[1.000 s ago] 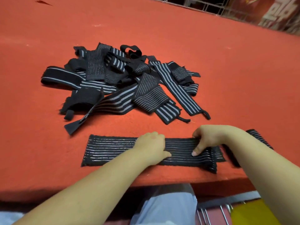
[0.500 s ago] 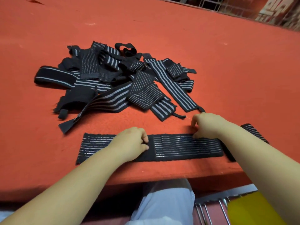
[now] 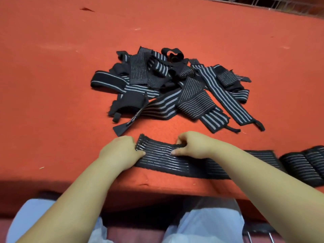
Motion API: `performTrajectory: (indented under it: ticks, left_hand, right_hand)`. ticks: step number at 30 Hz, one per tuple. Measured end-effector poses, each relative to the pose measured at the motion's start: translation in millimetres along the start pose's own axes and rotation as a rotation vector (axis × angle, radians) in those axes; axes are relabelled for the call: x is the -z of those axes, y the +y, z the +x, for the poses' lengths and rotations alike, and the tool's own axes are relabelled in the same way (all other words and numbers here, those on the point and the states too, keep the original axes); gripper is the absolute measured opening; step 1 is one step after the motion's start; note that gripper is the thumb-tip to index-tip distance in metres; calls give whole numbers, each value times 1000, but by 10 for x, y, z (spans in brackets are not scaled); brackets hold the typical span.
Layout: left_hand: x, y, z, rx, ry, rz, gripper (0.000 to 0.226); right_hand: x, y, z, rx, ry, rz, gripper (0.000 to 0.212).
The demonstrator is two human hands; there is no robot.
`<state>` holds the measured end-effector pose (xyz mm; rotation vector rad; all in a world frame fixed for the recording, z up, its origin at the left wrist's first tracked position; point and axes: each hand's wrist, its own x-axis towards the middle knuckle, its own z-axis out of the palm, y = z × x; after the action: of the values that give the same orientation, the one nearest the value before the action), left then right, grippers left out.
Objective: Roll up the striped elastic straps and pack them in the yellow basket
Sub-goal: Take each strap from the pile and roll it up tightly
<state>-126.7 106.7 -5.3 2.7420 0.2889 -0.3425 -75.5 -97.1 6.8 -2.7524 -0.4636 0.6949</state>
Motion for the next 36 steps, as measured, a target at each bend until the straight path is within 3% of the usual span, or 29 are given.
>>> performTrajectory:
  ticks: [4, 8, 10, 13, 16, 19, 25, 28, 31, 36]
  left_hand:
    - [8, 55, 64, -70, 230, -366, 20]
    - [-29, 188, 174, -198, 275, -660, 14]
    - [-94, 214, 223, -218, 223, -757, 13]
    - [-170, 199, 249, -227, 118, -920, 17]
    - [-171, 210, 213, -232, 49, -1012, 16]
    - [-161, 273, 174, -246, -11, -1113, 11]
    - [-255, 354, 142, -280, -128, -1108, 9]
    - [-323, 314, 150, -317, -66, -1106, 6]
    - [-370, 279, 123, -321, 1, -1188, 19]
    - [-408, 261, 104, -355, -24, -1209, 29]
  right_hand:
    - [-211, -215, -212, -90, 88, 121, 23]
    - [-552, -449, -403, -196, 31, 773, 24]
    - [-617, -473, -439, -215, 6, 955, 21]
    - [-590, -395, -403, -167, 157, 973, 13]
    - [-502, -300, -372, -72, 296, 981, 34]
    - [-446, -304, -352, 36, 328, 1065, 11]
    - [-474, -270, -238, 8, 479, 1181, 18]
    - [-522, -218, -232, 13, 472, 1205, 15]
    - [-578, -169, -224, 4, 435, 1254, 17]
    - [-575, -124, -232, 21, 325, 1368, 30]
